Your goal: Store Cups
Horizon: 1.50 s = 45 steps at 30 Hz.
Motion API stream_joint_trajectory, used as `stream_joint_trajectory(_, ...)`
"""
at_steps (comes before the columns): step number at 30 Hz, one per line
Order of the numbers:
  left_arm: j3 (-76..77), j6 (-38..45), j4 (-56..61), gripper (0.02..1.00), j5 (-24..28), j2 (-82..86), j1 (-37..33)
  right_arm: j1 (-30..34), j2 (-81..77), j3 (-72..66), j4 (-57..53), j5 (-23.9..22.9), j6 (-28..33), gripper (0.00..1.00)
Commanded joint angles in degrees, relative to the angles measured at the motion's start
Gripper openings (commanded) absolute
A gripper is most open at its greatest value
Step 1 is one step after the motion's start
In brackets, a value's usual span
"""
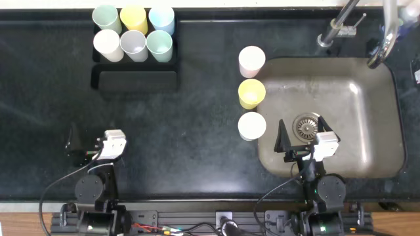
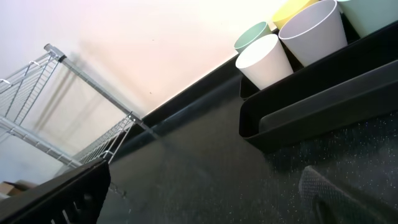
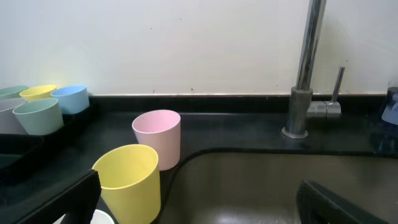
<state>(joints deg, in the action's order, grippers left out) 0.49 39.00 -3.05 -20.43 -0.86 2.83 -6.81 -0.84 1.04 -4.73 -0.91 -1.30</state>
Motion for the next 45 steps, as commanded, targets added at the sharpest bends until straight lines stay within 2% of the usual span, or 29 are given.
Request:
stream_joint_trajectory(1,-0.04,-47.89,-1.38,1.0,24.26,0.39,-9.05,-0.31,0.55,-0.76,0.28,-0.61,0.02,0.998)
stream_joint_trajectory(29,-0.04,-47.89,-1.38,1.0,24.26,0.7,-10.56,-0.31,0.55,-0.76,0.28,-0.61,0.02,0.998)
stream_joint_trajectory(37,-0.04,-47.87,-1.38,1.0,23.39,0.7,-4.13,-0.31,0.55,-0.76,0.28,-0.61,0.02,0.998)
stream_joint_trajectory(39,-0.04,-47.89,-1.6,0.998,21.79,0.7,-3.58,-0.31,0.55,-0.76,0.28,-0.61,0.02,0.998)
stream_joint_trajectory(45,-0.04,-47.89,-1.6,1.0,21.86,0.7,-3.45,-0.31,0.55,-0.76,0.28,-0.61,0.02,0.998)
